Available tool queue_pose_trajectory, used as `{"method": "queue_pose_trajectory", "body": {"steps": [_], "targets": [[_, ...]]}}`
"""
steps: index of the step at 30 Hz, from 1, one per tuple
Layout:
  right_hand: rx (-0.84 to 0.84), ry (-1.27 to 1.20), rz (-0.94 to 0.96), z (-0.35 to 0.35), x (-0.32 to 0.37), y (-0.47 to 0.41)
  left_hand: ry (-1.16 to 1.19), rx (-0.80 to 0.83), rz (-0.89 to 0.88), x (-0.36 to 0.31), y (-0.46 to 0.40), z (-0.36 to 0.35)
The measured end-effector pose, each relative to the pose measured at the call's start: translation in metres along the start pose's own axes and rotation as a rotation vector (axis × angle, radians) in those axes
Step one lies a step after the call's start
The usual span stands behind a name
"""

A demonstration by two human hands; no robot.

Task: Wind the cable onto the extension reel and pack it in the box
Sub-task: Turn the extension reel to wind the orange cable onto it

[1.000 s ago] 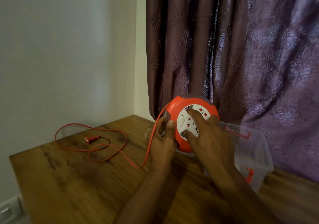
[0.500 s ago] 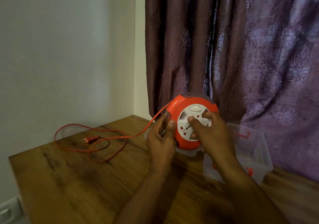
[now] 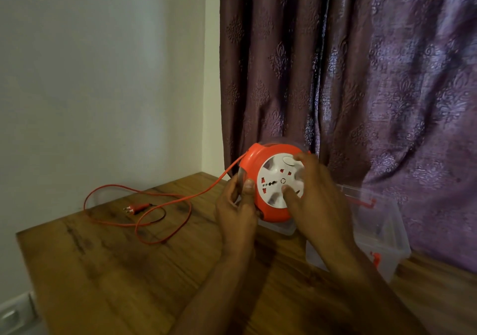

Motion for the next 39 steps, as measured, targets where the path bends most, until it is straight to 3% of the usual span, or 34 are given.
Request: {"method": "queue_pose_trajectory", "body": {"steps": [6, 9, 16, 28, 34, 39], "targets": [[0.221, 0.230, 0.102, -0.028, 0.008, 0.009, -0.011, 0.020, 0.009, -0.002, 0.001, -0.003], [0.181, 0.299, 0.080, -0.028, 0.002, 0.007, -0.028, 0.025, 0.021, -0.001, 0.002, -0.005], [0.088, 0.211, 0.039, -0.019, -0.002, 0.005, -0.034, 0.056, -0.007, -0.005, 0.004, -0.010], [0.007, -0.138, -0.281, -0.012, -0.038, -0.003, 0.034, 0.075, 0.034, -0.001, 0.011, -0.014], [-0.020, -0.242, -0.293, -0.009, -0.038, -0.002, 0.007, 0.144, 0.040, 0.002, 0.007, -0.019], [-0.040, -0.177, -0.258, -0.009, -0.028, 0.001, -0.023, 0.097, -0.001, -0.002, 0.002, -0.013]]}}
Point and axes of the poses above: each hand's wrist, its own y-axis away from the middle knuckle, its own z-axis out of the back of the hand, x = y × z, the point moved 9 cm from there along -y, towards the middle knuckle, and after that the axes turned 4 degrees about -z, right-handed, at the moved point
